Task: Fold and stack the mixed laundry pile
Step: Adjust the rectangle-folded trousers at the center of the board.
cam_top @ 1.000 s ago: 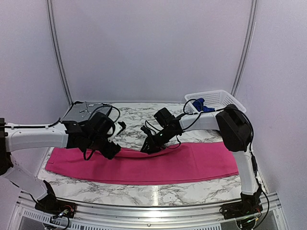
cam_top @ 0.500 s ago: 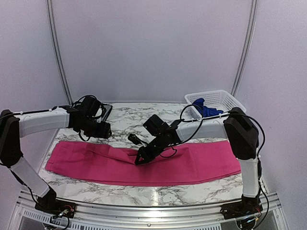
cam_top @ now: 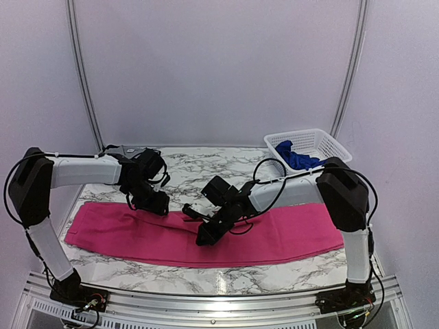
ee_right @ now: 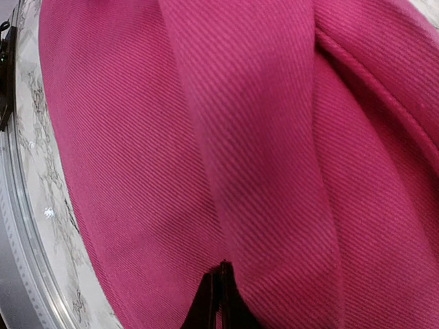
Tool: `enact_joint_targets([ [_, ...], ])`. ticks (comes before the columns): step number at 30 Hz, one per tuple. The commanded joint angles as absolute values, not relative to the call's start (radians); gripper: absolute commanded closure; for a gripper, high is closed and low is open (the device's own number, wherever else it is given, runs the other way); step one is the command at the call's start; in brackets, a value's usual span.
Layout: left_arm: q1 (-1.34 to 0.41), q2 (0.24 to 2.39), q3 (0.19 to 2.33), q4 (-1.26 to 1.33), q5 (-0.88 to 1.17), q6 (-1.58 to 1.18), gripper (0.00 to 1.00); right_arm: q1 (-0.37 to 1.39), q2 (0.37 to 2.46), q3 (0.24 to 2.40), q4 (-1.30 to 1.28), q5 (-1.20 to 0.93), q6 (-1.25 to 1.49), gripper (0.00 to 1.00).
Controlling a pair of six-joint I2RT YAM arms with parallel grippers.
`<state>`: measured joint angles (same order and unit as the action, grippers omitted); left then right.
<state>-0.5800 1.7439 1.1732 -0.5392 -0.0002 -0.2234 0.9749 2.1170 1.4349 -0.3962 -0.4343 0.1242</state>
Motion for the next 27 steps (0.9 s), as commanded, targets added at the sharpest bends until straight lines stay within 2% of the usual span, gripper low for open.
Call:
enact_joint_targets([
  [1, -0.595, 1.765, 1.137, -0.625, -0.005, -0.155, 0.44, 0.993, 2.128, 1.410, -0.398, -0.417, 0.122, 0.97],
  [4, -0.618, 1.762, 1.117, -0.626, -0.011, -0.103, 0.59, 0.993, 2.112, 1.408, -0.403, -0.407, 0.128, 0.96],
  [6, -0.632, 1.752, 1.103, -0.623, -0.016, -0.074, 0.73, 0.992, 2.094, 1.408, -0.410, -0.396, 0.133, 0.95],
  [8, -0.635, 1.733, 1.087, -0.604, -0.026, -0.060, 0.98, 0.990, 2.064, 1.401, -0.415, -0.380, 0.140, 0.94],
  [13, -0.635, 1.644, 1.063, -0.500, -0.087, -0.031, 1.00, 0.964, 1.946, 1.307, -0.378, -0.384, 0.187, 0.90],
  [20, -0.635, 1.550, 1.106, -0.252, -0.306, 0.041, 1.00, 0.926, 1.879, 1.106, -0.352, -0.416, 0.230, 0.89],
  [21, -0.635, 1.543, 1.103, -0.208, -0.369, 0.055, 0.94, 0.918, 1.872, 1.080, -0.340, -0.426, 0.240, 0.89],
  [22, -0.635, 1.550, 1.102, -0.176, -0.444, 0.070, 0.82, 0.910, 1.864, 1.060, -0.334, -0.432, 0.248, 0.89],
  [24, -0.634, 1.578, 1.134, -0.172, -0.604, 0.081, 0.65, 0.898, 1.832, 1.036, -0.334, -0.435, 0.255, 0.88],
  [26, -0.633, 1.579, 1.162, -0.213, -0.648, 0.066, 0.28, 0.883, 1.786, 1.032, -0.349, -0.431, 0.262, 0.85],
  [27, -0.632, 1.563, 1.161, -0.237, -0.648, 0.043, 0.18, 0.872, 1.758, 1.031, -0.360, -0.430, 0.268, 0.82],
])
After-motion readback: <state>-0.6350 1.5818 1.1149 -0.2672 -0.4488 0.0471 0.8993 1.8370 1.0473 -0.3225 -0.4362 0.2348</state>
